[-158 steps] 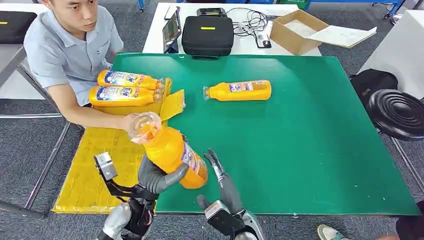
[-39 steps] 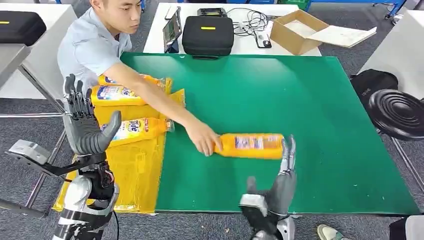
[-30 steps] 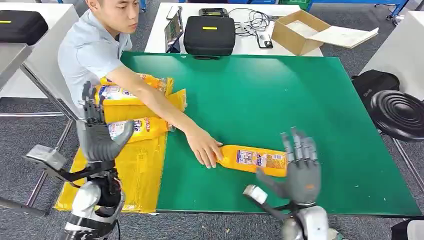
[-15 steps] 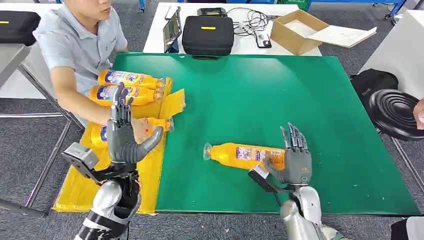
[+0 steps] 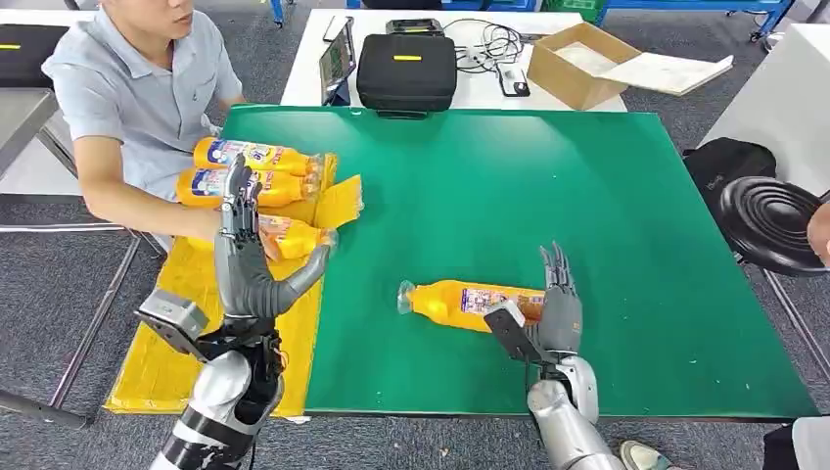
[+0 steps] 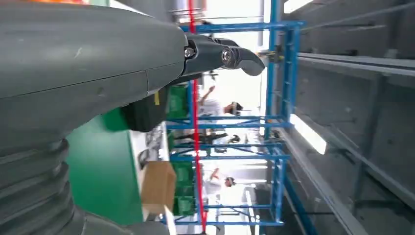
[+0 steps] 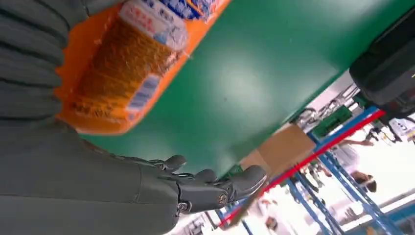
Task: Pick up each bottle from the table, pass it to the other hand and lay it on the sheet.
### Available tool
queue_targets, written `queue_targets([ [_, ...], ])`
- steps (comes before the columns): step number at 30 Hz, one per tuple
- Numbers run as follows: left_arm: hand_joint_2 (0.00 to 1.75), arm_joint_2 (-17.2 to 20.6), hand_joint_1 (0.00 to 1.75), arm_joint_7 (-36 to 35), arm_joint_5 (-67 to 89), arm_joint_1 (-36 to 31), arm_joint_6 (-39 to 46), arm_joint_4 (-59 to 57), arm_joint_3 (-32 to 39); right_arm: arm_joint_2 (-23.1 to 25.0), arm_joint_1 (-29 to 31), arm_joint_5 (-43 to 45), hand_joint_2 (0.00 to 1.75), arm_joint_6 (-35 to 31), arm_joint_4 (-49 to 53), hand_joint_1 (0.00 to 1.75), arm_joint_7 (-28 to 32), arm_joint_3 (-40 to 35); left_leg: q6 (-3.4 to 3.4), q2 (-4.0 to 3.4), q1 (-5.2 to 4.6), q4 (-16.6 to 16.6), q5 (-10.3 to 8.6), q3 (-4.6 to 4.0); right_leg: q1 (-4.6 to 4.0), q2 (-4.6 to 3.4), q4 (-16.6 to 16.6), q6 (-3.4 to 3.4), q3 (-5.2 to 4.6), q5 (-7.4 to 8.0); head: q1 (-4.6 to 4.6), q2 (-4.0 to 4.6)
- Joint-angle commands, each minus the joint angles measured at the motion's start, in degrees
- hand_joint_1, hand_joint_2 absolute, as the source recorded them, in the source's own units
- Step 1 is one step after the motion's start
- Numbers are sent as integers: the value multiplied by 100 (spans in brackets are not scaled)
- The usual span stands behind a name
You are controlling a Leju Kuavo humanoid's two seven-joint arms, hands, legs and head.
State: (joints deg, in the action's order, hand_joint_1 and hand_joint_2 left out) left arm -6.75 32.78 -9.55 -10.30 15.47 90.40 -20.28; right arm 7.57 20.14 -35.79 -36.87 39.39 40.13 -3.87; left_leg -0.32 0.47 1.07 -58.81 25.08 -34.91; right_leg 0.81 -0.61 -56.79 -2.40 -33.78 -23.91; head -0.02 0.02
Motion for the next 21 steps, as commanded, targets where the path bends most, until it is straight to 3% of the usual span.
queue_targets([
  [1,175,129,0,-82,-84,-199,-10,-24,-340,-503,111,444,175,69,-689,0,-13,-1705,-4,1,0,9,-1,10,-4,13,9,12,12,-1,0,0],
  [7,175,98,0,53,-81,-223,-18,33,-382,-585,111,712,175,189,-453,0,-13,-2207,-4,3,0,1,0,-2,-2,10,2,6,-1,-2,0,0],
  [14,175,91,0,54,-80,-231,-19,27,-391,-581,157,659,175,210,-527,0,-13,-2289,-3,1,-1,2,-2,-4,-1,9,1,6,-4,0,0,0],
  [19,175,31,0,-94,-210,-241,-175,-44,-472,-587,426,-142,175,-185,-1282,0,-76,-2521,-5,-1,-2,5,-2,0,-1,8,4,8,2,1,0,0],
  [21,175,36,0,-112,-226,-219,-165,-60,-478,-654,441,-698,175,-313,-1333,0,-479,-2515,-5,2,-3,7,-2,1,0,11,5,8,2,0,0,0],
])
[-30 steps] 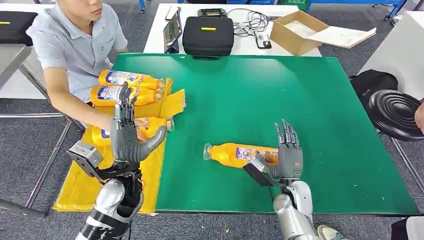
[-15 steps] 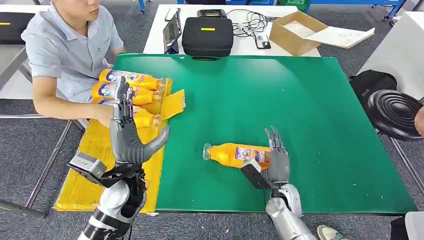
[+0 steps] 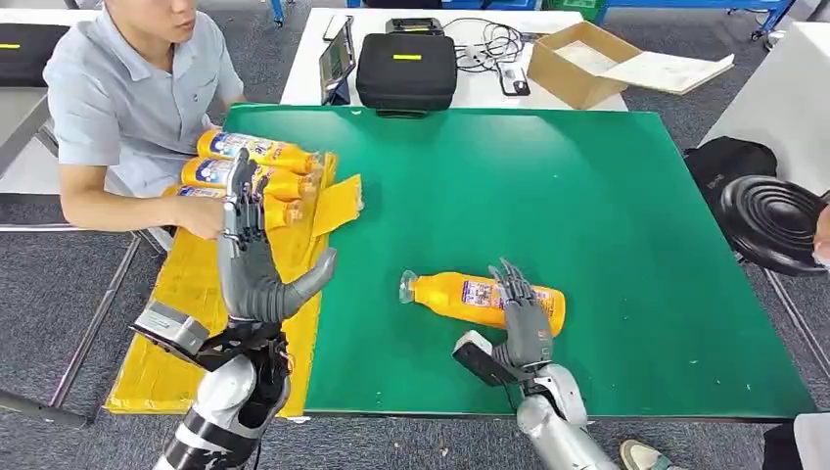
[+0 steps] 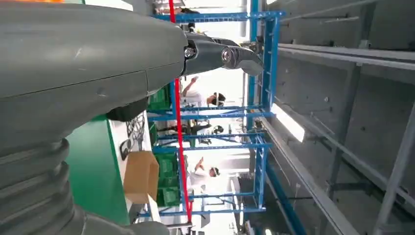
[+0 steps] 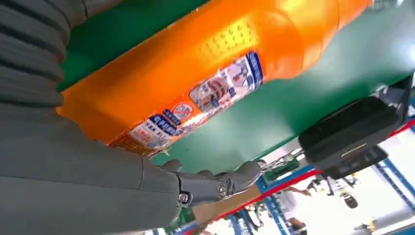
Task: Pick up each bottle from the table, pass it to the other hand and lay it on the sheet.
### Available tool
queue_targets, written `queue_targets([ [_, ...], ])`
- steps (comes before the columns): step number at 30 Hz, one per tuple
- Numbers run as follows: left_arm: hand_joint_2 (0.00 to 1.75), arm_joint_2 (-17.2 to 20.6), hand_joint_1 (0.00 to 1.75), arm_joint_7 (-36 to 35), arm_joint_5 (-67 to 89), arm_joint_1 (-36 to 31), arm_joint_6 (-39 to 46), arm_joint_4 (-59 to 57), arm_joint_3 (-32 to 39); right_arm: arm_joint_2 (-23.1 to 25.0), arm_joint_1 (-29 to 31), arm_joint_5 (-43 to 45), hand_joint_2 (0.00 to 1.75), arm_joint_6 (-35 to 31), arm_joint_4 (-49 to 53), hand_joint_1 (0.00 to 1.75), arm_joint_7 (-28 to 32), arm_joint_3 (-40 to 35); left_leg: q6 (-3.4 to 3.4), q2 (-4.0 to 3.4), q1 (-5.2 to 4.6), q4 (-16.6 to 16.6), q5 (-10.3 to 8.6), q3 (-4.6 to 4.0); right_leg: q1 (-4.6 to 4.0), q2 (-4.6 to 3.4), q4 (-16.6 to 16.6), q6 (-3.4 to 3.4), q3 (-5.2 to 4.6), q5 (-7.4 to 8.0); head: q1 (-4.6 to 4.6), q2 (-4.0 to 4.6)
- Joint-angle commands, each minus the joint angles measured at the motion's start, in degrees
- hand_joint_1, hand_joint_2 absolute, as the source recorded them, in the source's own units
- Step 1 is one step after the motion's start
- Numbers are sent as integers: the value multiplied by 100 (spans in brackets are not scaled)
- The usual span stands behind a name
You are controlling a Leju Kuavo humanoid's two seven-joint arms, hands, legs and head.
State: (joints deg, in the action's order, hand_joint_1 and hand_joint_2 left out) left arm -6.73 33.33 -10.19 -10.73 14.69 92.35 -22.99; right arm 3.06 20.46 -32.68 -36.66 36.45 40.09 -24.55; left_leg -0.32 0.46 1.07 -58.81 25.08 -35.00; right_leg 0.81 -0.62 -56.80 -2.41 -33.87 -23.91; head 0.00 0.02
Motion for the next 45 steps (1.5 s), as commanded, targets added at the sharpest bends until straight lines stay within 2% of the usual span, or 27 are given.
queue_targets([
  [1,175,40,0,-167,-163,-166,-87,-252,-204,-212,395,-1022,175,-334,-1034,0,-478,-440,-4,4,-3,5,-1,8,1,11,4,6,10,-1,-2,0],
  [2,175,46,0,-187,-189,-144,-96,-231,-189,-216,393,-1176,175,-334,-1039,0,-650,-369,-3,4,-3,3,0,6,1,10,2,5,9,-2,-2,0],
  [5,175,93,0,-473,-478,-5,-289,-98,-117,-178,312,-2372,175,-334,-866,0,-1785,169,-3,2,-4,4,0,4,2,7,2,4,5,-2,-2,0],
  [7,175,141,0,-622,-571,103,-405,16,-53,-141,292,-2998,175,-334,-812,0,-2293,419,-4,-1,-3,6,0,8,1,5,5,6,10,-1,-2,0],
  [9,175,189,0,-806,-664,174,-529,59,-17,-113,213,-3236,175,-334,-653,0,-2552,607,-3,-3,-2,6,0,9,0,3,5,7,9,0,0,0],
  [12,175,189,0,-806,-664,174,-529,59,-17,-113,213,-3236,175,-334,-653,0,-2552,607,-3,-3,-3,6,-1,10,0,3,5,7,10,0,0,0],
  [16,175,183,0,-946,-687,233,-743,52,79,-21,-99,-3990,175,-334,-28,0,-2769,940,-7,8,-2,5,-6,11,0,10,5,5,16,-1,-2,0],
  [20,175,177,0,-998,-643,211,-763,46,68,83,-163,-3961,175,-334,59,0,-2648,1064,-7,9,-2,7,-6,12,0,12,6,8,18,-2,-2,0],
  [26,175,206,0,-1183,-558,243,-752,12,74,177,95,-3750,175,-160,-756,0,-3046,1165,-8,2,-3,10,-5,18,0,7,9,7,22,-1,-2,0],
  [28,175,203,0,-1283,-483,292,-722,46,108,171,209,-3749,175,165,-985,0,-3573,1167,-9,0,-3,12,-6,20,-1,7,12,9,24,1,0,0],
  [29,175,204,0,-1283,-483,300,-721,49,112,158,215,-3753,175,178,-990,0,-3582,1162,-8,1,-2,6,-5,13,-1,4,7,4,17,1,-2,0],
  [31,175,188,0,-1354,-400,352,-709,95,160,105,309,-4019,175,400,-1131,0,-4366,1062,-9,1,-2,7,-7,14,0,6,7,5,18,2,0,0],
  [33,175,154,0,-1399,-333,389,-719,139,221,75,353,-4078,175,523,-1114,0,-4655,1050,-10,7,-2,8,-9,16,-1,13,9,6,21,2,-2,0],
  [43,175,127,0,-1505,-301,324,-819,70,235,13,486,-4067,175,672,-1164,0,-4820,1108,-10,17,-3,13,-23,27,-1,23,16,4,32,10,-2,0],
  [45,175,98,0,-1661,-411,289,-879,-19,246,32,545,-3985,175,887,-1244,0,-4834,1174,-8,14,-3,6,-17,35,0,16,9,0,38,6,-2,0],
])
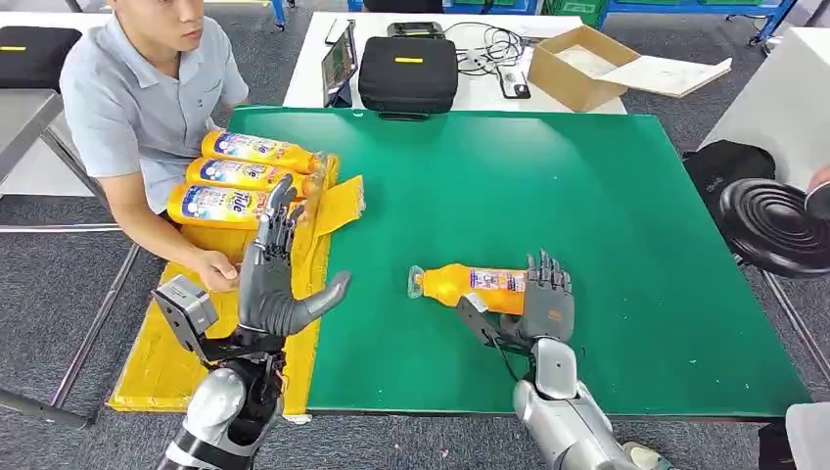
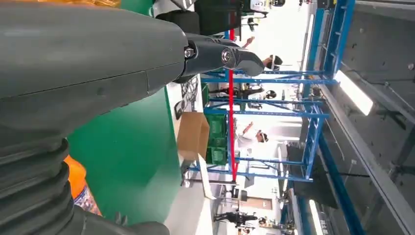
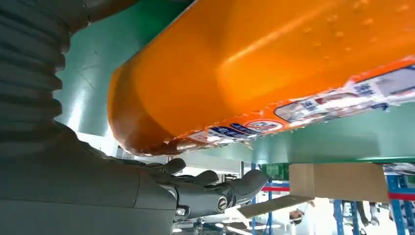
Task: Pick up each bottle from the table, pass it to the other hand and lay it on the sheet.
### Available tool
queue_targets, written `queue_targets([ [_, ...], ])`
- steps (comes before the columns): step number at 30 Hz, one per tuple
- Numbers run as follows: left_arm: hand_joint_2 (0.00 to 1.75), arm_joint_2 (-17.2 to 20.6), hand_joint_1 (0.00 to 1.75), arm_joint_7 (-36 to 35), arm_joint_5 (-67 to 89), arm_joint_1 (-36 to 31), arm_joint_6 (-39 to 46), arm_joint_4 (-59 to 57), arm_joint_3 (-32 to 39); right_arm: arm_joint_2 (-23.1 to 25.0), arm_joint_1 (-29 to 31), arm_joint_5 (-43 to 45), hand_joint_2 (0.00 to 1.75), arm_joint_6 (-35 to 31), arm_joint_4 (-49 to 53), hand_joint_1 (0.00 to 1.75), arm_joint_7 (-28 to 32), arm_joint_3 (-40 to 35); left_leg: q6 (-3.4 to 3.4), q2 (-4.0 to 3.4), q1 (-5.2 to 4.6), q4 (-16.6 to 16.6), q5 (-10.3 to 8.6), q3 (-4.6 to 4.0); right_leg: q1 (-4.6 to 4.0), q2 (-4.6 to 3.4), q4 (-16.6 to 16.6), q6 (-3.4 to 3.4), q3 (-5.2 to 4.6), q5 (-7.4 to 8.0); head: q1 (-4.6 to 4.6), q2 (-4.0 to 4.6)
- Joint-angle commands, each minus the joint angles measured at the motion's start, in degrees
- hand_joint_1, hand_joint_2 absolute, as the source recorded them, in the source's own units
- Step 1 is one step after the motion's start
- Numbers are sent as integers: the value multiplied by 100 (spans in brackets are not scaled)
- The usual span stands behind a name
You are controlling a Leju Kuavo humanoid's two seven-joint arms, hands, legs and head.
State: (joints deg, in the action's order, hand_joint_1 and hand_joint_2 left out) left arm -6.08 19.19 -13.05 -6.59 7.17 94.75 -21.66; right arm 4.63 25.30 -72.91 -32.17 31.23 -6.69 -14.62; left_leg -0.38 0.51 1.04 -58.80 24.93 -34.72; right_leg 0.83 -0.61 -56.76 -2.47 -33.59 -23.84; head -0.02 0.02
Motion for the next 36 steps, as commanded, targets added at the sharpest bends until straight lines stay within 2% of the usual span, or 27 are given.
queue_targets([
  [1,175,26,0,-273,-147,-144,-139,-299,121,-136,80,48,175,582,-765,0,-121,170,-4,12,-2,11,-8,4,-1,21,10,11,8,2,2,0],
  [2,175,19,0,-315,-204,-178,-169,-362,121,-185,91,9,175,679,-804,17,-41,112,-3,13,-1,9,-7,6,-1,21,9,8,11,1,0,0],
  [5,175,19,0,-319,-210,-199,-170,-393,129,-219,80,27,175,657,-818,17,0,124,-4,16,-1,11,-8,14,-2,26,12,8,17,2,0,0],
  [6,175,15,0,-348,-266,-204,-199,-409,131,-225,99,48,175,753,-891,169,-18,142,-3,11,1,6,-4,21,-3,21,9,6,18,-1,0,0],
  [7,175,13,0,-335,-281,-205,-215,-405,134,-236,101,75,175,825,-910,175,4,120,-5,16,0,10,-9,19,-4,29,13,9,11,3,0,0],
  [12,175,26,0,-423,-500,-295,-334,-503,66,-370,95,373,175,1141,-1074,175,504,263,-2,22,1,9,-6,21,-3,28,13,7,-27,-2,0,0],
  [27,175,24,0,-452,-553,-297,-355,-517,64,-365,110,361,175,1197,-1099,175,534,239,-1,21,3,9,-2,35,-6,27,17,6,-14,-4,0,0],
  [32,175,27,0,-518,-703,-391,-401,-637,7,-419,54,432,175,1393,-1159,175,1042,165,-3,33,4,17,-10,35,-8,42,27,10,-10,0,0,0],
  [36,175,62,0,-495,-778,-448,-400,-648,-55,-399,-21,561,175,1304,-1181,175,1397,153,1,18,7,10,0,49,-10,28,22,8,-4,-3,0,0],
])
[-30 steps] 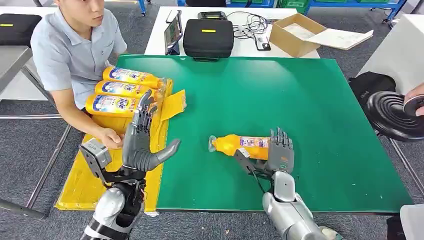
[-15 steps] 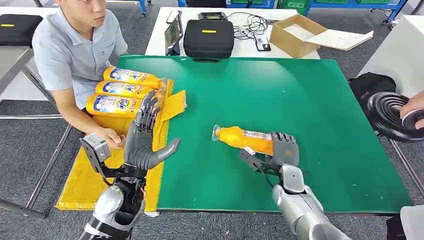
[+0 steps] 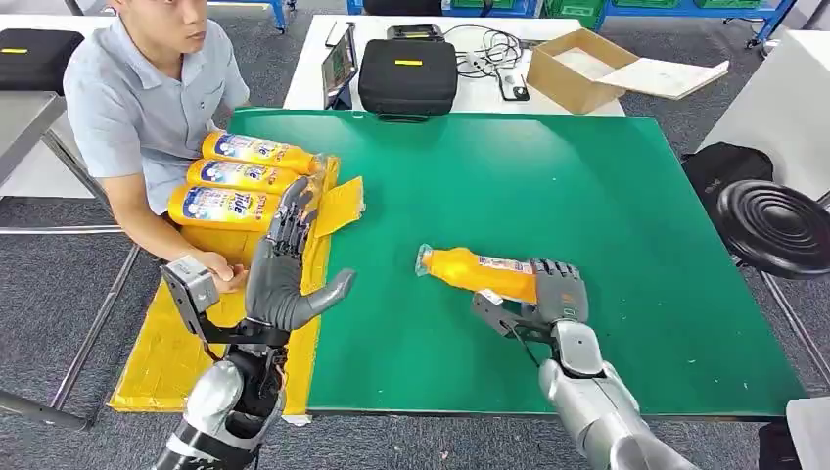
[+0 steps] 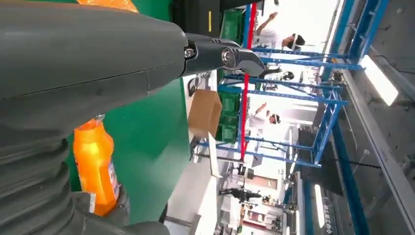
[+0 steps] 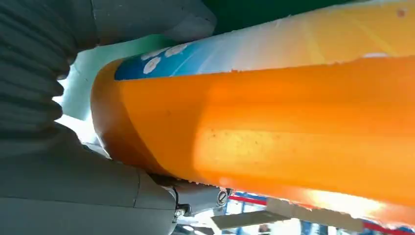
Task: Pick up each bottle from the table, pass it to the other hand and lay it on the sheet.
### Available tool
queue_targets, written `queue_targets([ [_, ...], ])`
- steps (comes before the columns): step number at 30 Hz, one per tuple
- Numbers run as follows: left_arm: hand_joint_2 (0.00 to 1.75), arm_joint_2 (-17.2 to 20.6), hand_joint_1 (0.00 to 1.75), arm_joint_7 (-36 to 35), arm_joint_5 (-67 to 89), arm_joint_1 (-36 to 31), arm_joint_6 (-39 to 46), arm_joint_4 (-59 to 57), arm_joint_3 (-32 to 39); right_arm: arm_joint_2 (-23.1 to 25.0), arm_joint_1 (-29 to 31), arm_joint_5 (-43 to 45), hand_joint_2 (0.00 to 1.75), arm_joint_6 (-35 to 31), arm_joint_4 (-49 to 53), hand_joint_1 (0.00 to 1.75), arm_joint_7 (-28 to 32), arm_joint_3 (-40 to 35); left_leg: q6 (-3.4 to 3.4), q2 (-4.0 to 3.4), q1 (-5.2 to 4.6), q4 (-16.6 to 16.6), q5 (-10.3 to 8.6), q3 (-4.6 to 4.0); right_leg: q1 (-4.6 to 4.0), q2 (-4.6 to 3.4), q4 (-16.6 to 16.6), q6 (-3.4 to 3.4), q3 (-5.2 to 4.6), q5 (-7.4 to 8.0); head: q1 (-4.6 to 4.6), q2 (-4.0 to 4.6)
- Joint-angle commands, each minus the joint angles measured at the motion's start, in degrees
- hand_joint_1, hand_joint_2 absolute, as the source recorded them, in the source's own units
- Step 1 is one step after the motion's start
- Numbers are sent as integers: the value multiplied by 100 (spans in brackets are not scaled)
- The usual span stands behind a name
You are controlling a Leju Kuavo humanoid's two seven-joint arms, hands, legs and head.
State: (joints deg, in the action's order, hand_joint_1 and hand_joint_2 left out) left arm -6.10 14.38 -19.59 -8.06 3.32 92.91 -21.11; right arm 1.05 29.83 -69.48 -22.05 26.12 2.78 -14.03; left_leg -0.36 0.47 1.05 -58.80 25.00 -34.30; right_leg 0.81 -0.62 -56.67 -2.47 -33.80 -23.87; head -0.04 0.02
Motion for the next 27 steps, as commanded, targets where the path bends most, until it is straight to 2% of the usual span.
queue_targets([
  [1,175,73,0,-4,-140,-307,-6,-464,-121,-22,-500,363,175,269,-651,175,663,156,-2,31,6,17,-13,2,-9,41,22,12,15,5,2,0],
  [3,175,46,0,129,-180,-264,106,-430,-96,139,-639,1292,175,259,-436,175,1702,714,1,19,6,8,-3,15,-8,25,13,8,20,-1,2,0],
  [4,175,39,0,183,-157,-246,167,-420,-88,184,-672,1501,175,239,-365,175,1943,820,-1,28,7,18,-11,11,-10,38,23,12,20,4,2,0],
  [5,175,-31,0,526,195,-171,626,-383,-23,329,-722,1964,175,19,-135,175,2503,998,1,22,7,15,-6,19,-10,29,19,11,25,2,0,0],
  [8,175,-123,0,134,77,-15,991,-679,-38,533,-998,2616,175,-326,775,175,2882,970,10,-22,10,20,2,21,-12,-18,22,15,32,15,0,0],
  [9,175,-195,0,-268,-168,49,1120,-911,-10,609,-1174,2934,175,-517,1216,175,3034,1019,12,-33,7,15,11,32,-8,-34,14,22,84,17,0,0],
  [12,175,-188,0,-305,-516,135,1224,-1538,-231,590,-1653,3483,175,-662,2556,175,2793,628,12,-18,4,29,0,27,-7,-15,19,29,76,16,4,0],
  [15,175,-81,0,-196,-626,317,982,-1506,-593,562,-1849,4113,175,-746,3385,175,2687,371,11,-14,8,15,1,-1,-11,-17,7,26,54,12,2,0],
  [21,175,38,0,-141,-441,395,783,-1183,-885,505,-1780,4419,175,-787,3425,175,2649,212,9,-27,8,5,-1,-76,-8,-32,-5,19,-16,12,2,0],
  [27,175,76,0,60,-128,534,590,-930,-1099,647,-1783,4708,175,-763,3525,175,2823,138,11,-25,8,4,-1,-96,-6,-29,-6,20,-34,14,4,0],
])
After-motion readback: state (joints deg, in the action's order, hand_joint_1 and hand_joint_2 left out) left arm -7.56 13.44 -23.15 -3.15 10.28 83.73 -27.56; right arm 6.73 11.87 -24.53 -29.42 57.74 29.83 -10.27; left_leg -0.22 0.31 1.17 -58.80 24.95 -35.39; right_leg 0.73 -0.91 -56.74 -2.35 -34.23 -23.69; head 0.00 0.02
